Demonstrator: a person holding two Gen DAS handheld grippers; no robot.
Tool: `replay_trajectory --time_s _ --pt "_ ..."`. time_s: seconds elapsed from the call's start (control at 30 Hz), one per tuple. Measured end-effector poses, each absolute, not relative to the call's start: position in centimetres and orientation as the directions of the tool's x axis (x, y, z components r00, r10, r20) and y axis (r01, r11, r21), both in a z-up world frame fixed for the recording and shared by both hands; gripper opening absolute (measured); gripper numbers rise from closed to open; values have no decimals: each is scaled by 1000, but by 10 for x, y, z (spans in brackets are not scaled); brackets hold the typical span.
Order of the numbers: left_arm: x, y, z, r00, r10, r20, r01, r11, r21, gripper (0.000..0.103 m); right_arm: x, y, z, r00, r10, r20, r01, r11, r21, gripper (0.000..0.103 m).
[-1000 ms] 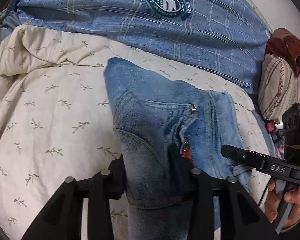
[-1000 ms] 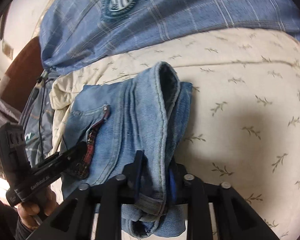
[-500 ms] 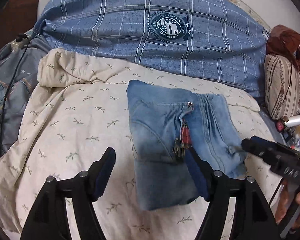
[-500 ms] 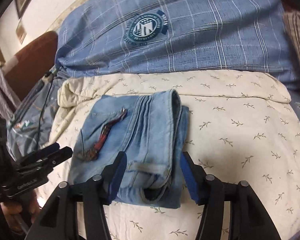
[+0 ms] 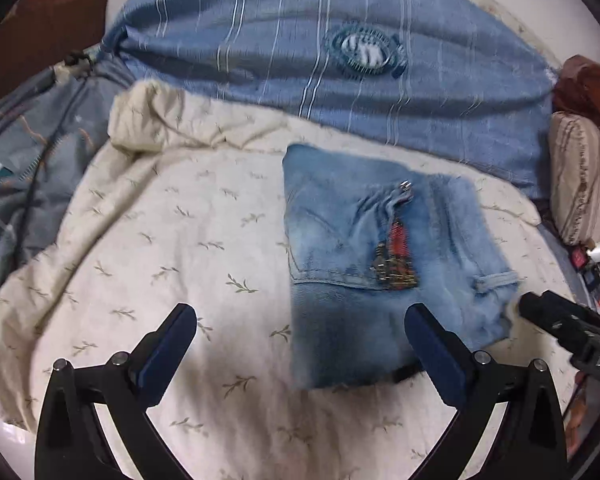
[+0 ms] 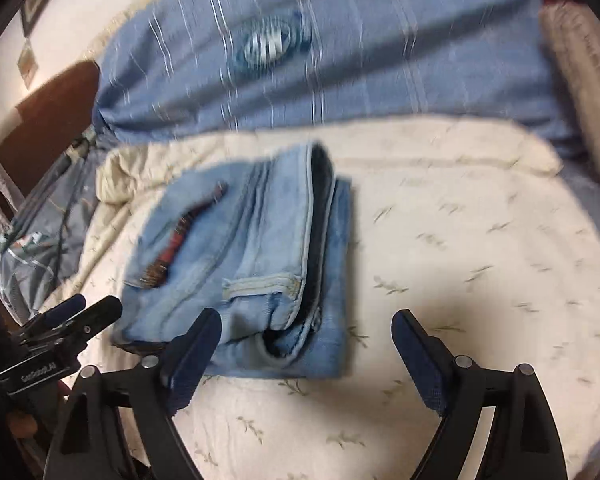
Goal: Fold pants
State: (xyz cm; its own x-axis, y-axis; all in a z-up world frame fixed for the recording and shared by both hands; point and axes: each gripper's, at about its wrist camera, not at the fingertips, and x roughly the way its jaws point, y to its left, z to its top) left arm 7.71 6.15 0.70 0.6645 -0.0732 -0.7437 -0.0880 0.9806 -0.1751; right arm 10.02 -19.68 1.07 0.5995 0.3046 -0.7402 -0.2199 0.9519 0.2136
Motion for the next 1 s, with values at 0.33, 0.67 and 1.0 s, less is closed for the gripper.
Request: replay_trajectory --time_s 0.33,0.67,1.0 --pt "26 45 17 696 6 -718 -90 993 -78 103 4 -216 14 776 175 -607 -158 984 82 90" --pt "12 25 22 710 26 -704 -78 996 -42 103 -16 -200 11 838 177 -516 -199 980 13 103" --pt "17 20 16 705 18 -709 -60 998 -35 103 -16 -192 8 837 181 -516 -218 976 -12 103"
